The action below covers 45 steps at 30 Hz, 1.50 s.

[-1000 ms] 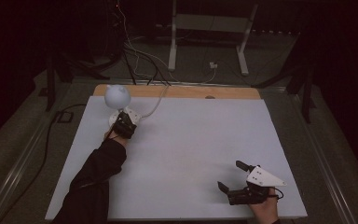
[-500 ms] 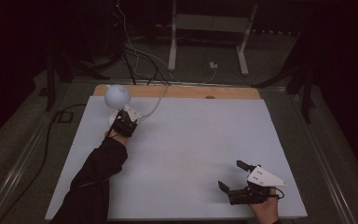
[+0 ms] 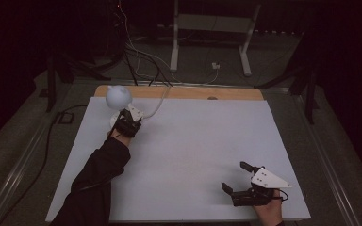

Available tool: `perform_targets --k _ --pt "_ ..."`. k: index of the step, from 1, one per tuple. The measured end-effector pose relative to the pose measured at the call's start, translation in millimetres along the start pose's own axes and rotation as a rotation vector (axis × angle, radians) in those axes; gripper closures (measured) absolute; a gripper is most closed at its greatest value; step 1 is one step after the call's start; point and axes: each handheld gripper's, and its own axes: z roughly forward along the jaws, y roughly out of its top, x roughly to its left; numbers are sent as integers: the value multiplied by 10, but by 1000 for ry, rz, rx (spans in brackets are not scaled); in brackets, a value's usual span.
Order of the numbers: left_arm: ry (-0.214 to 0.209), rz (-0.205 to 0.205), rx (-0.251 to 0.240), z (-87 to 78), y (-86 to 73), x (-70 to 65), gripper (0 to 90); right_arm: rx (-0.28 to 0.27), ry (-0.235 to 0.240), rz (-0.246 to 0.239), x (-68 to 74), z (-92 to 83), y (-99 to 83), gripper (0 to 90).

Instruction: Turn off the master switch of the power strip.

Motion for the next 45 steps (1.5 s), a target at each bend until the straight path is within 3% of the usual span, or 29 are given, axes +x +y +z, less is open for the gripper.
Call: perform_targets --k 8,14,20,23,24,26,28,31,32,34,40,45 --pt "-25 -46 23 -53 22 22 900 0 1 1 -1 5 -1 1" --pt "-51 -61 28 -129 63 3 804 3 2 0 6 11 -1 1" --pt "-75 -73 60 -169 98 -57 569 3 2 0 3 14 -3 1" --pt "-65 -50 84 -178 108 -97 448 5 2 1 4 17 -4 1" --pt "-66 -59 86 -183 113 -103 395 5 2 1 4 16 -4 1" --pt "-114 -79 106 -190 127 -100 293 5 2 1 3 16 -4 1" --pt "-126 -81 120 -202 137 -105 172 6 2 3 0 17 -5 1" --pt "-221 -95 164 -203 152 -102 17 7 1 3 1 18 -6 1" --pt "-252 -94 166 -212 154 -104 4 7 1 3 2 18 -6 1" --pt "-268 -97 158 -244 165 -115 3 6 0 2 1 15 -4 1" --pt "-377 -125 127 -381 193 -109 3 5 -1 2 -1 12 -4 1" --pt "-411 -71 138 -492 170 -167 3 4 -1 -1 6 13 0 1"
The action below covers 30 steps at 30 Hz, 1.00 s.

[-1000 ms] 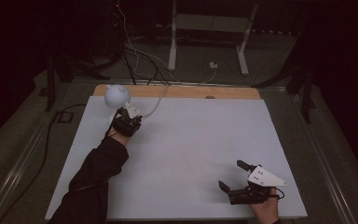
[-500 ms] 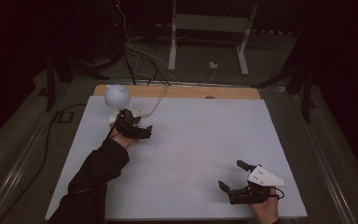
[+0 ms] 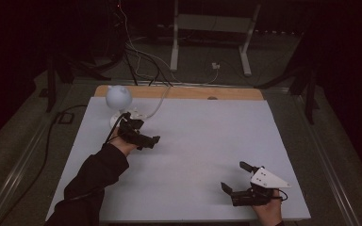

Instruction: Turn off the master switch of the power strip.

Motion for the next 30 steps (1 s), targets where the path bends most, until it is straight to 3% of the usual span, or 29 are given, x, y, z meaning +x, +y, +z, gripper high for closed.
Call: perform_targets --k 7,17,30 --pt "-49 23 3 -89 -119 -108 3 2 0 -3 4 4 0 1" --pt "-121 42 -33 -328 -282 -214 3 4 -2 -5 7 4 0 1" --pt "-150 68 -53 -550 -593 -295 3 9 -5 -9 11 13 -2 1"
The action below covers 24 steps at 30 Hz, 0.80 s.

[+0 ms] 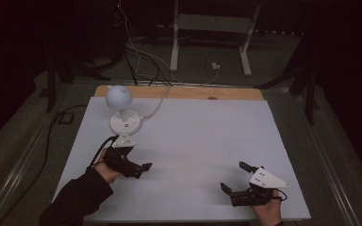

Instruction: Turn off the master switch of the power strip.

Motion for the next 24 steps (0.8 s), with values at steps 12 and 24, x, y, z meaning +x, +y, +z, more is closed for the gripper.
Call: perform_targets --k 12,24 --pt "-41 13 -7 -118 -301 -76 3 3 -1 -1 7 5 3 1" --pt "-47 37 3 -147 -645 -67 4 7 -2 -6 11 3 4 1"
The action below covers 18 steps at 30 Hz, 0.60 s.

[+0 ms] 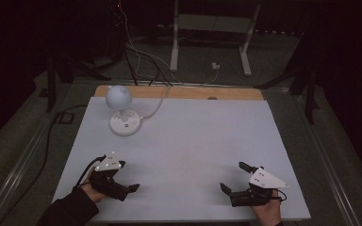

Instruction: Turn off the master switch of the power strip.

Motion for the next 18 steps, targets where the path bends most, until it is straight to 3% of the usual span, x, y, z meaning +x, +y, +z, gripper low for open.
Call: perform_targets --k 9,12,18 --pt "38 -2 3 -31 -208 57 3 5 0 0 5 6 -3 1" --pt "38 -27 -14 -38 -265 117 4 5 2 -2 5 8 -1 1" --pt "72 -33 -31 -7 -290 173 4 6 9 -5 10 14 1 1"
